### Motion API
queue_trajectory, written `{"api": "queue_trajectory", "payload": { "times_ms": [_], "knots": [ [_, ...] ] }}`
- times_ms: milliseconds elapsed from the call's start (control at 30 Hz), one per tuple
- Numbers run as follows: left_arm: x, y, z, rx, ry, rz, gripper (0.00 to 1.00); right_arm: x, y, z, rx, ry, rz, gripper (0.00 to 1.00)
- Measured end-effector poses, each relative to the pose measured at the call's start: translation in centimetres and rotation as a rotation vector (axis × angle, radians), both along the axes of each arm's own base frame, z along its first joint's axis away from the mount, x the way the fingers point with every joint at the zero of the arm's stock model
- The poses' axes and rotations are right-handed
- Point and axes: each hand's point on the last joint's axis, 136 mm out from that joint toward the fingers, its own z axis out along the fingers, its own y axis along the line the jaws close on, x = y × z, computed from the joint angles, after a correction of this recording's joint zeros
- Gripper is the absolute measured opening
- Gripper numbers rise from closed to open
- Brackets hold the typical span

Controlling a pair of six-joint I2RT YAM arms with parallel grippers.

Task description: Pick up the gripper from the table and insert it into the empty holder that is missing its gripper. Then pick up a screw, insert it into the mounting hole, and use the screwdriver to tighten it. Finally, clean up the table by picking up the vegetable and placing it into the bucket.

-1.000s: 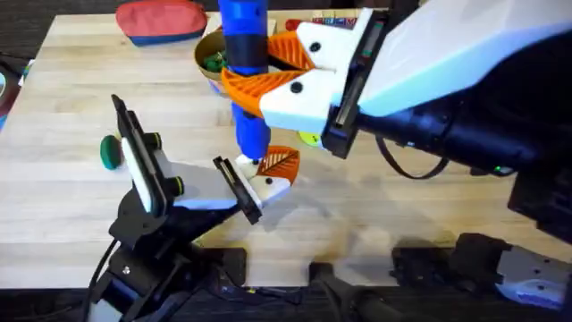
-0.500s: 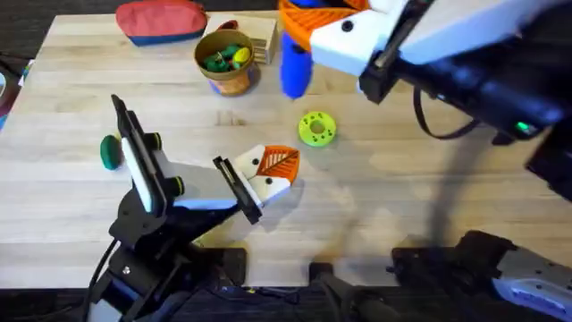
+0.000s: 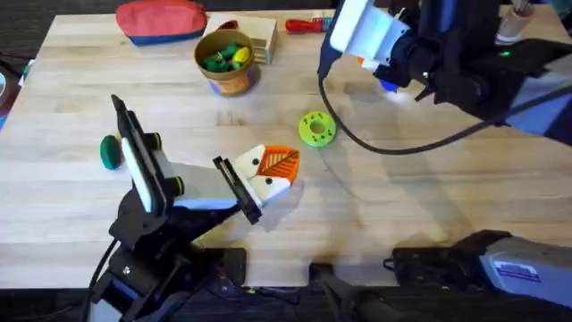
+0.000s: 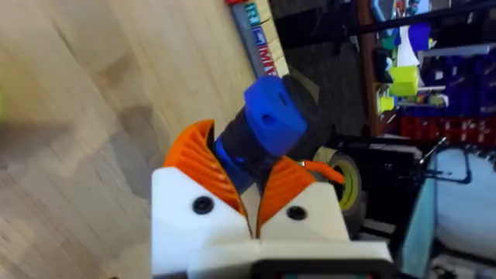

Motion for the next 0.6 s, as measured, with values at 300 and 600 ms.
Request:
{"api": "queue_trajectory", "payload": {
  "times_ms": [300,600],
  "knots": [
    [0.0,0.0,0.0,0.0,0.0,0.0,0.005,-0.2,0.2,-9.2,-0.279,0.224,0.128,0.004],
    [0.0,0.0,0.0,0.0,0.0,0.0,0.005,-2.4,0.5,-11.2,-0.265,0.339,0.132,0.913]
  ]
}}
